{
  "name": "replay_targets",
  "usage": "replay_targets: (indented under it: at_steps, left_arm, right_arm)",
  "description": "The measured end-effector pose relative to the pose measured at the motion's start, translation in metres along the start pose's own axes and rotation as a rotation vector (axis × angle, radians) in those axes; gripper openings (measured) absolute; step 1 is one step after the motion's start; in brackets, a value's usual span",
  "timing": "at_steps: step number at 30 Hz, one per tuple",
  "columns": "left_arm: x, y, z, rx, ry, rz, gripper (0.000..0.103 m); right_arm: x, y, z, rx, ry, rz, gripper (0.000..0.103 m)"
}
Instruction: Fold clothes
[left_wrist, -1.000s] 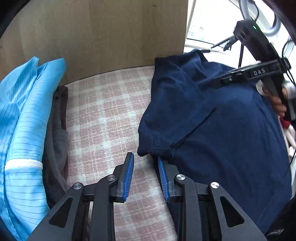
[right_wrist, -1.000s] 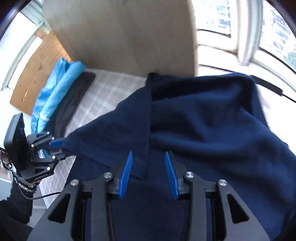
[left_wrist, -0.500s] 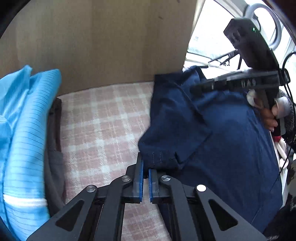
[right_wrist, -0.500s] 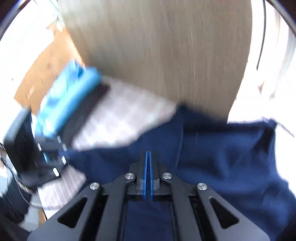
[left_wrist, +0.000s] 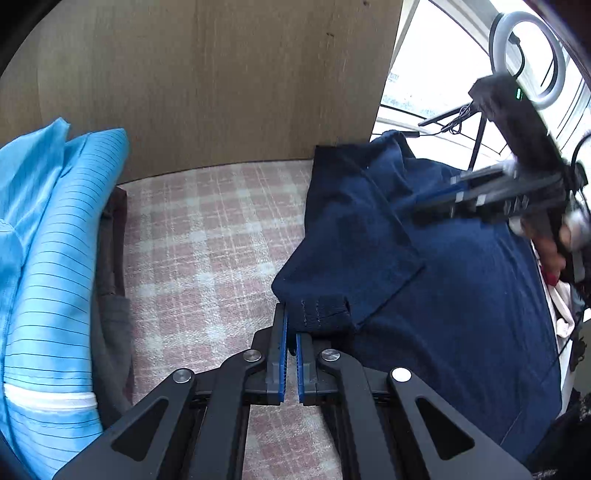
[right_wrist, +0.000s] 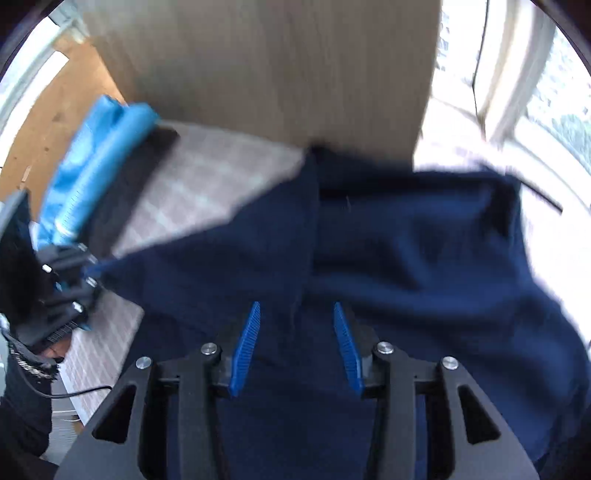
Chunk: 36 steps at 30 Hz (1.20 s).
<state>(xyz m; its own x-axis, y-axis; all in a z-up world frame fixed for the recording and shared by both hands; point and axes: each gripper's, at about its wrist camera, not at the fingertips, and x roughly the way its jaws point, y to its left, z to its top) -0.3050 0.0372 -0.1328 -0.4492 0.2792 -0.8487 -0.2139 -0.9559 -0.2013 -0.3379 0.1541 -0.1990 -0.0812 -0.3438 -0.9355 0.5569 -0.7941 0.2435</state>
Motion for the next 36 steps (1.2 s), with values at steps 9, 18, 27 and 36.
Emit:
replay_targets:
  at_steps: [9, 18, 27, 36]
  left_arm:
    - [0.005, 0.008, 0.002, -0.029, 0.006, -0.003, 0.003]
    - [-0.016, 0.031, 0.011, -0.134, -0.086, -0.024, 0.003]
    - [-0.019, 0.022, 0.003, -0.120, -0.108, -0.017, 0.003]
    - [-0.006, -0.028, 0.002, 0.002, -0.048, -0.160, 0.003]
  right_arm:
    - [0.015, 0.030, 0.000, -0.165, -0.084, 0.023, 0.002]
    - [-0.031, 0.057, 0.080, -0.193, -0.244, 0.057, 0.001]
    - [-0.049, 0.081, 0.129, -0.255, -0.300, 0.017, 0.001]
    - [-0.073, 0.006, 0.068, -0.113, -0.229, 0.017, 0.001]
